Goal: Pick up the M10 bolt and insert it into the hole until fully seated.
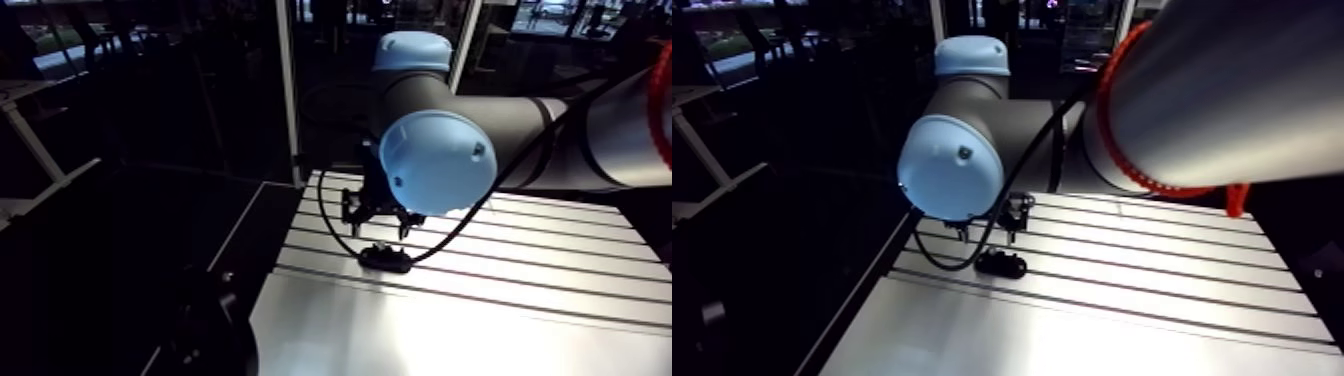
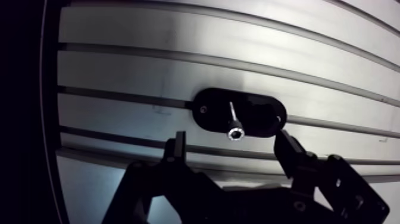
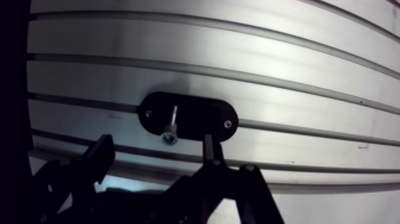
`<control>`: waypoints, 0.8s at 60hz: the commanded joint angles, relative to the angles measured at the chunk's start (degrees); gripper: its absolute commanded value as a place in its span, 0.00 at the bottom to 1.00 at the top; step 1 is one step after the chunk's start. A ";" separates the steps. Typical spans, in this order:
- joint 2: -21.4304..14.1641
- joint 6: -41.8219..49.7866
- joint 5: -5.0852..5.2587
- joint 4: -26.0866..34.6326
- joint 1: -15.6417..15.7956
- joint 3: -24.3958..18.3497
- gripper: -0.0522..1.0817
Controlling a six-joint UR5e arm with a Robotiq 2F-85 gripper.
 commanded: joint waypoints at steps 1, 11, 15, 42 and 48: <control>0.40 0.06 -0.03 -0.03 -0.04 0.12 0.29; 0.41 0.06 -0.03 -0.03 -0.04 0.20 0.34; 0.57 0.06 -0.03 -0.03 -0.04 0.21 0.35; 0.77 0.06 -0.11 -0.03 -0.04 0.48 0.42; 0.93 0.06 -0.11 -0.03 -0.04 0.48 0.43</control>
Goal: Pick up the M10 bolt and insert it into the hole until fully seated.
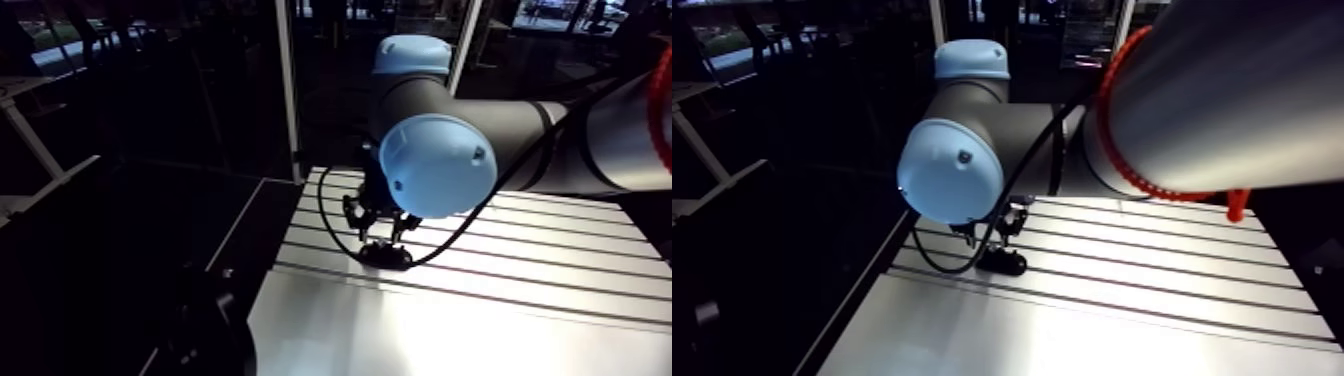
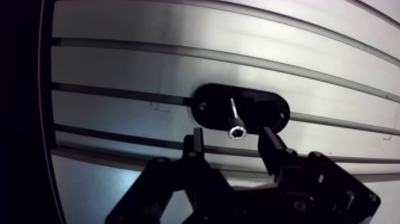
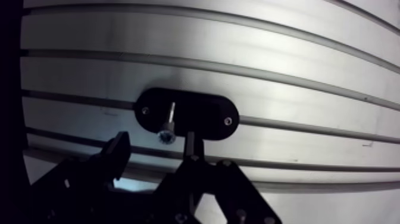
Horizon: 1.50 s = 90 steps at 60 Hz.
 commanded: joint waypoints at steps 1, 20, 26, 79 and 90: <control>0.19 0.00 -0.01 0.00 0.00 0.04 0.43; 0.47 0.00 -0.10 0.00 0.00 0.29 0.45; 0.47 0.00 -0.10 -0.08 -0.08 0.31 0.46; 0.98 -0.09 -0.10 -2.01 -0.53 0.57 0.51; 1.26 -0.09 -0.19 -1.95 -0.53 0.65 0.52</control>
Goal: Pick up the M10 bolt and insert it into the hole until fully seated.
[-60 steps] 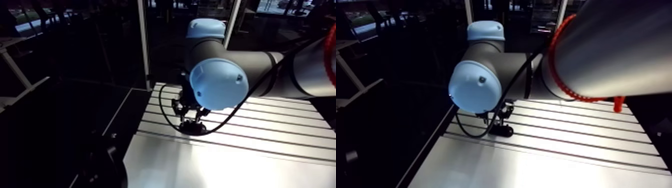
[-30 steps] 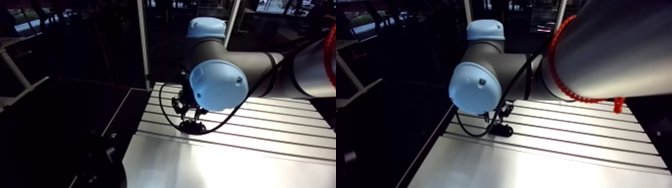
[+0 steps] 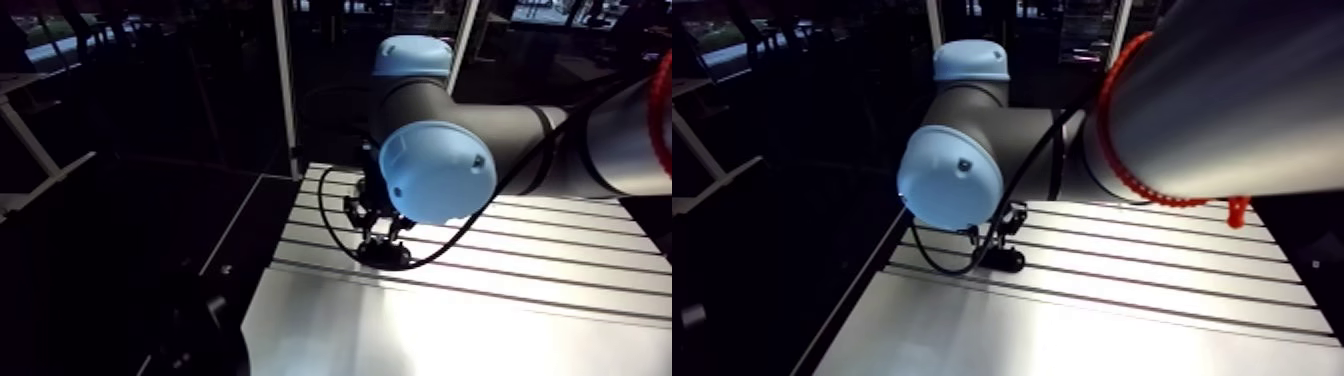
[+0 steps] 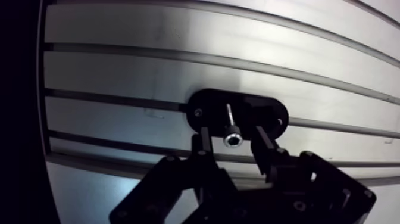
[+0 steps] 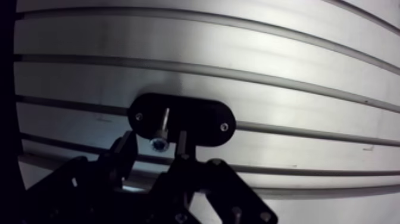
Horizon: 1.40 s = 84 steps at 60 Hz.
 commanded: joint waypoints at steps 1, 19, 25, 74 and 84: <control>0.29 0.04 -0.07 0.01 -0.05 0.10 0.52; 0.29 0.04 -0.07 -0.07 -0.06 0.11 0.55; 0.29 0.04 -0.07 -0.07 -0.05 0.11 0.56; 0.29 0.04 -0.07 -0.07 -0.14 0.29 0.69; 0.38 0.04 -0.07 -0.07 -0.13 0.21 0.71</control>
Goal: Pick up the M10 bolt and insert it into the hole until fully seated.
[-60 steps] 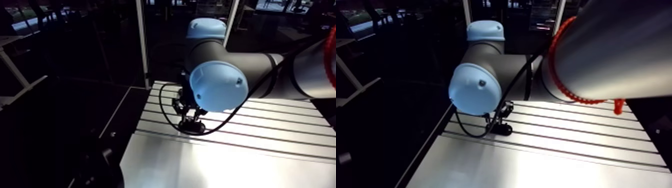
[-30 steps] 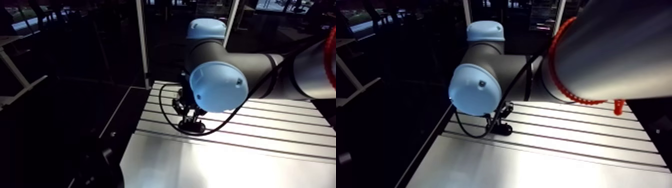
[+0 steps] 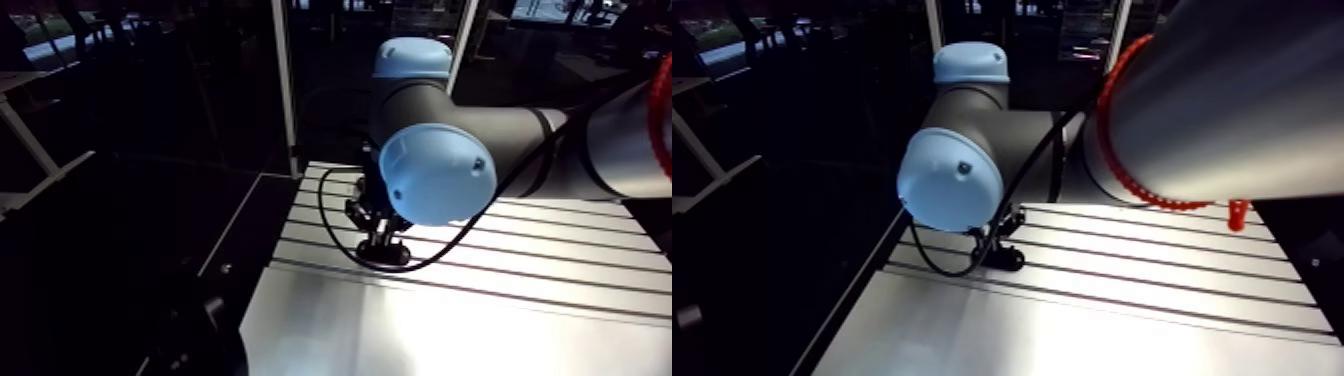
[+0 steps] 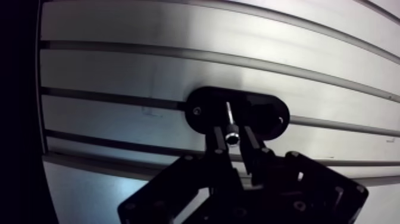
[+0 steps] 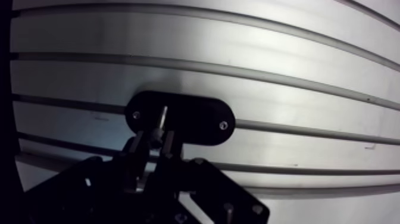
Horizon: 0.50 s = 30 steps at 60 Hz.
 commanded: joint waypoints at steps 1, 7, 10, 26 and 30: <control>0.07 0.00 0.06 0.00 -0.05 -0.01 0.71; -0.02 0.00 -0.02 0.00 -0.05 0.00 0.73; -0.02 0.00 -0.02 0.00 -0.12 0.00 0.74; -0.79 0.00 0.07 0.08 -0.22 -0.77 0.84; -0.90 0.00 0.14 0.16 -0.23 -0.87 0.85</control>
